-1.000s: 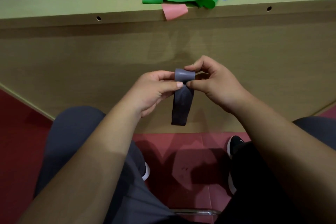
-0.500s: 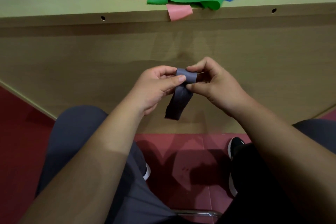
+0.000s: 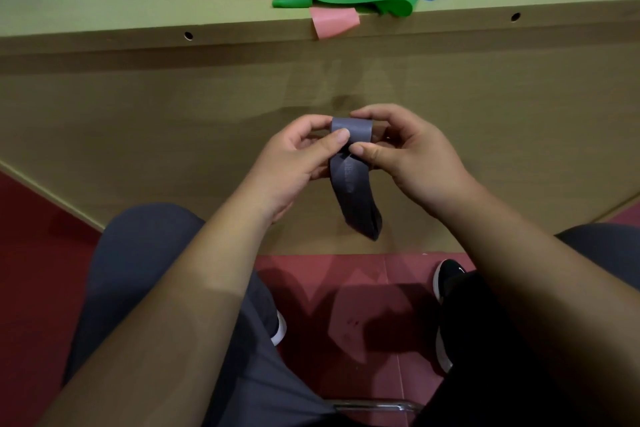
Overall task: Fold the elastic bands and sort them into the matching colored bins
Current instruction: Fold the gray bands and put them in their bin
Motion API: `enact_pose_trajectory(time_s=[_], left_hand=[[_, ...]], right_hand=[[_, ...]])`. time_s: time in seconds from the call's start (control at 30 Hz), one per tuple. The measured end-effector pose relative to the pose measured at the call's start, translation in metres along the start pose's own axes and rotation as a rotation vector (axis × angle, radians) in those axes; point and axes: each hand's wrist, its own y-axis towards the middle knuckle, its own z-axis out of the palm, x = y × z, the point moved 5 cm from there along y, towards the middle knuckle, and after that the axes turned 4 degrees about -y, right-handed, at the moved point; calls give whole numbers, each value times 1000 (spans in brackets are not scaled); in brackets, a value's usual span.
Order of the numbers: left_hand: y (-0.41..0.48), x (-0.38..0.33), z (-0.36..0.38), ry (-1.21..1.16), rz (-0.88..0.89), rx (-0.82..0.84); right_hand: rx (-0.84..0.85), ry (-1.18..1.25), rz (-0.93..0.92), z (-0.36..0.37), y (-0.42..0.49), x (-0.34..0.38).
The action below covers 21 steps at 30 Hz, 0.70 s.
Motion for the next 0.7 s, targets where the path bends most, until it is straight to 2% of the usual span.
enact_pose_trajectory(time_s=[0.23,0.47,0.7], left_hand=[[-1,5,0,73,-45,-9],[2,7,-3,20,-31,-28],[4,6,-7,-25,1,-42]], right_hand=[[-52,-63,-5,-4,-2,1],[-63,-83,6,0,0,-2],[35,-79,15,-1,1,3]])
